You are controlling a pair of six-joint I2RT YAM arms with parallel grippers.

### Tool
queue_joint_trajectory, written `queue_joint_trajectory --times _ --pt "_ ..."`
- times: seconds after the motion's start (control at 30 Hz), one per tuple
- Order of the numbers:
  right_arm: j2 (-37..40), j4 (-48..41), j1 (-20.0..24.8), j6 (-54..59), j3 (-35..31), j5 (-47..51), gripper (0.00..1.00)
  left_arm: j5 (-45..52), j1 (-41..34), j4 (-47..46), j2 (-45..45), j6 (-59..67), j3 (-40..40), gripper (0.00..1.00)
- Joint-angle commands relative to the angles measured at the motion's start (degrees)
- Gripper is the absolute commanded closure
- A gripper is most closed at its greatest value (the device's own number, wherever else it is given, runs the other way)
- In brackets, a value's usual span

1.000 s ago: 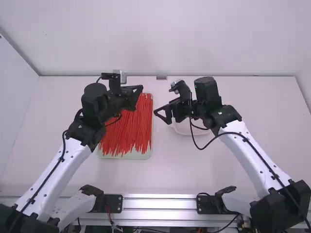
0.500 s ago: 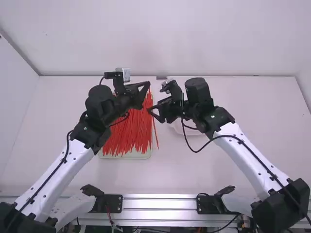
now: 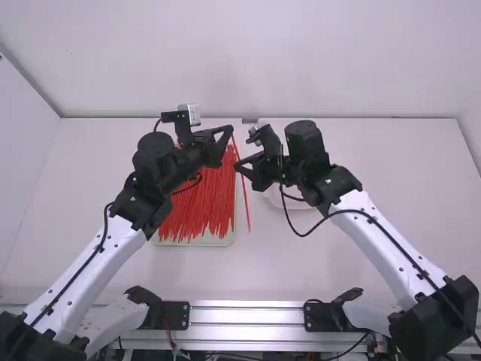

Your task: Fasten the cable tie

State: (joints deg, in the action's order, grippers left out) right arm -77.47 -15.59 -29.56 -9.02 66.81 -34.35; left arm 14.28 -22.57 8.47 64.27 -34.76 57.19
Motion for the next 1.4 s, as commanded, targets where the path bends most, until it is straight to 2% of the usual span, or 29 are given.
queue_joint_trajectory --times 0.0,0.1,0.13,0.3,0.33,0.53,0.73,0.77,0.83,0.93,1.0,1.17,1.27,1.3,1.37 --pt "-0.3 0.2 0.0 0.1 1.4 -0.3 1.00 0.0 -0.6 0.5 0.3 -0.3 -0.6 0.94" --pt "-0.3 0.2 1.1 0.3 1.4 -0.4 1.00 0.0 0.3 1.2 0.2 1.8 -0.5 0.89" --pt "-0.3 0.1 1.8 0.3 1.4 -0.8 1.00 0.0 0.6 1.5 0.2 2.4 -0.4 0.81" --pt "0.7 0.2 6.5 3.5 1.4 -9.0 1.00 3.5 2.2 1.3 -0.1 6.8 1.8 0.29" --pt "1.0 0.2 8.1 4.5 1.4 -11.2 1.00 5.5 2.9 1.2 -0.1 8.1 2.6 0.23" --pt "2.9 0.2 14.5 10.5 1.4 -21.7 1.00 17.6 7.4 0.9 0.0 13.6 5.9 0.20" --pt "4.9 4.3 20.1 15.6 1.4 -33.4 1.00 39.2 13.6 6.7 2.8 14.3 10.1 0.12" --pt "5.1 6.1 20.8 15.5 1.4 -35.1 1.00 43.2 14.1 9.0 3.8 14.3 10.8 0.00" --pt "5.6 9.7 21.8 15.5 1.4 -38.3 1.00 49.8 14.3 14.4 6.4 12.7 12.5 0.01" --pt "5.7 13.3 22.6 14.8 1.4 -41.3 1.00 54.8 13.7 20.2 9.6 8.5 14.7 0.01" --pt "5.8 15.6 22.9 12.9 1.4 -42.2 1.00 57.2 13.0 25.0 12.0 4.0 16.3 0.00" --pt "5.9 18.1 21.5 11.8 1.4 -42.3 1.00 61.7 9.5 36.7 17.4 -3.2 19.2 0.07" --pt "5.9 18.9 19.7 11.8 1.4 -42.3 1.00 61.7 7.4 40.9 20.1 -7.4 20.4 0.17" --pt "5.9 18.9 19.6 11.8 1.4 -42.3 1.00 61.7 7.3 41.0 20.2 -7.5 20.5 0.18" --pt "5.9 19.6 18.9 11.8 1.4 -42.3 1.00 62.2 6.6 41.5 21.2 -7.9 21.2 0.28"
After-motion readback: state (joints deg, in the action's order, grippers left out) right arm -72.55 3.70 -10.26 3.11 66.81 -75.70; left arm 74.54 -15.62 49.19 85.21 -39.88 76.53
